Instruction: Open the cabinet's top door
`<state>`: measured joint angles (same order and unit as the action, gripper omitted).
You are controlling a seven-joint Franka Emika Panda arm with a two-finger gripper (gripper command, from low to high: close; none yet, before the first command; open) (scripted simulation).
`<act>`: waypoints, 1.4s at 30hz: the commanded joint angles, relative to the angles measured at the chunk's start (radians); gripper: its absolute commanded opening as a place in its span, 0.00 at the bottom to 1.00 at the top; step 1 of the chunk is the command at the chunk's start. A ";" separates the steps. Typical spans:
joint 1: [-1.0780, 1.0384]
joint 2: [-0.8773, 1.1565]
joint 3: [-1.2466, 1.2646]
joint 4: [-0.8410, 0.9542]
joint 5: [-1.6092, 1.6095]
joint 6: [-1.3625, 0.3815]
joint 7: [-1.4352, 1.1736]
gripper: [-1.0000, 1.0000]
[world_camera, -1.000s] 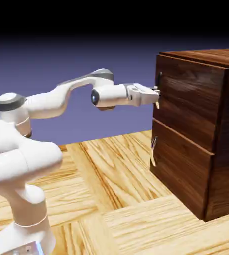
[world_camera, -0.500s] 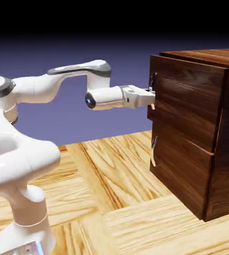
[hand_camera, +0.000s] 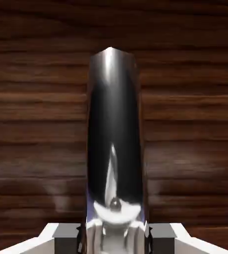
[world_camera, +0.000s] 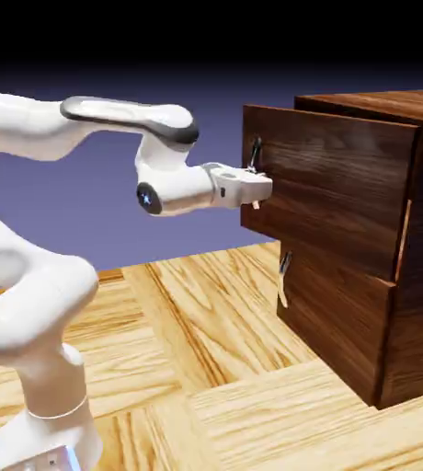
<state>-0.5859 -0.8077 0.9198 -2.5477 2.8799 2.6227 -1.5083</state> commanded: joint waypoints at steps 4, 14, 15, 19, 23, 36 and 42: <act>0.145 0.069 -0.140 -0.027 -0.002 0.004 -0.119 0.00; 0.401 -0.063 -0.463 -0.253 -0.387 -0.144 0.063 0.00; 0.415 -0.081 -0.493 -0.273 -0.431 -0.162 0.083 0.00; 0.452 -0.149 -0.608 -0.345 -0.605 -0.236 0.159 0.00; 0.461 -0.209 -0.721 -0.399 -0.779 -0.318 0.224 0.00; 0.367 -0.255 -1.120 -0.441 -1.344 -0.669 0.335 0.00; 0.334 -0.148 -1.333 -0.358 -1.602 -0.885 0.321 0.00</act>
<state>-0.2515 -0.9560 -0.4131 -2.9058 1.2767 1.7363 -1.1874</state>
